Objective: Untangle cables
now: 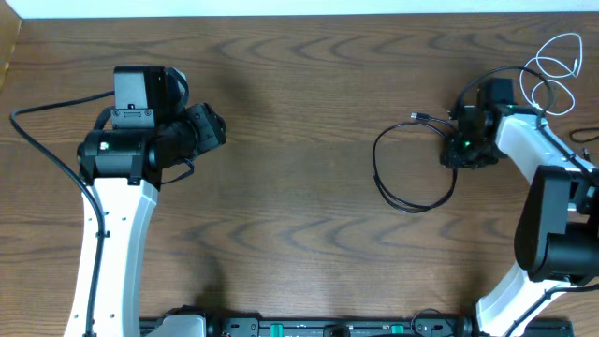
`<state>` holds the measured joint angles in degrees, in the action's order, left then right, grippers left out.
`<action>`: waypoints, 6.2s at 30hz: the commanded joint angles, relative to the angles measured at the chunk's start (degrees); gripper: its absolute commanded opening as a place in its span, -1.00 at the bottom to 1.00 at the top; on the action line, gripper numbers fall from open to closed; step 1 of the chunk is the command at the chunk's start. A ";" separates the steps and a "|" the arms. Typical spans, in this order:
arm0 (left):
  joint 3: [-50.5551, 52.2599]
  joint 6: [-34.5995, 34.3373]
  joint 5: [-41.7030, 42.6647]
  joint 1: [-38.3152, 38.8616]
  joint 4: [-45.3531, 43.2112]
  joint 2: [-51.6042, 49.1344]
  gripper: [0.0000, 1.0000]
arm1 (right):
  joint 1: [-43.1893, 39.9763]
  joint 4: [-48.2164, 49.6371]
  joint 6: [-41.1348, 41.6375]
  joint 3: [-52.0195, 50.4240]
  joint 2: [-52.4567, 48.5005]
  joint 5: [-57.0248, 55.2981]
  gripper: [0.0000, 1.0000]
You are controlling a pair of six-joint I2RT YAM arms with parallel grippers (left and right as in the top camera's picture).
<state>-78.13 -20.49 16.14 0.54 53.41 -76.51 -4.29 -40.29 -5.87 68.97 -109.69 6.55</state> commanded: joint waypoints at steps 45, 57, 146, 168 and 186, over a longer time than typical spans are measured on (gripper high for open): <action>0.79 1.11 -0.79 -0.20 1.22 -0.55 0.02 | 2.12 -10.32 12.87 2.54 14.29 7.19 -0.98; 0.79 0.26 -0.79 -0.20 1.22 -0.55 0.01 | -16.70 -24.09 19.15 19.76 29.18 12.90 -0.98; 0.79 0.31 -0.79 -0.20 1.42 -0.59 0.96 | 3.39 -48.28 13.53 48.19 38.86 10.93 0.99; 0.79 0.31 -0.79 -0.20 1.42 -0.59 0.96 | 3.43 10.40 -16.50 -17.18 74.36 10.71 0.98; 0.79 0.31 -0.79 -0.20 1.42 -0.59 0.96 | 2.64 46.38 -1.25 -64.83 108.37 0.07 0.98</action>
<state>-78.02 -20.73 16.14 0.49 54.74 -76.84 -1.26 5.91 -14.59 6.98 -3.29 11.40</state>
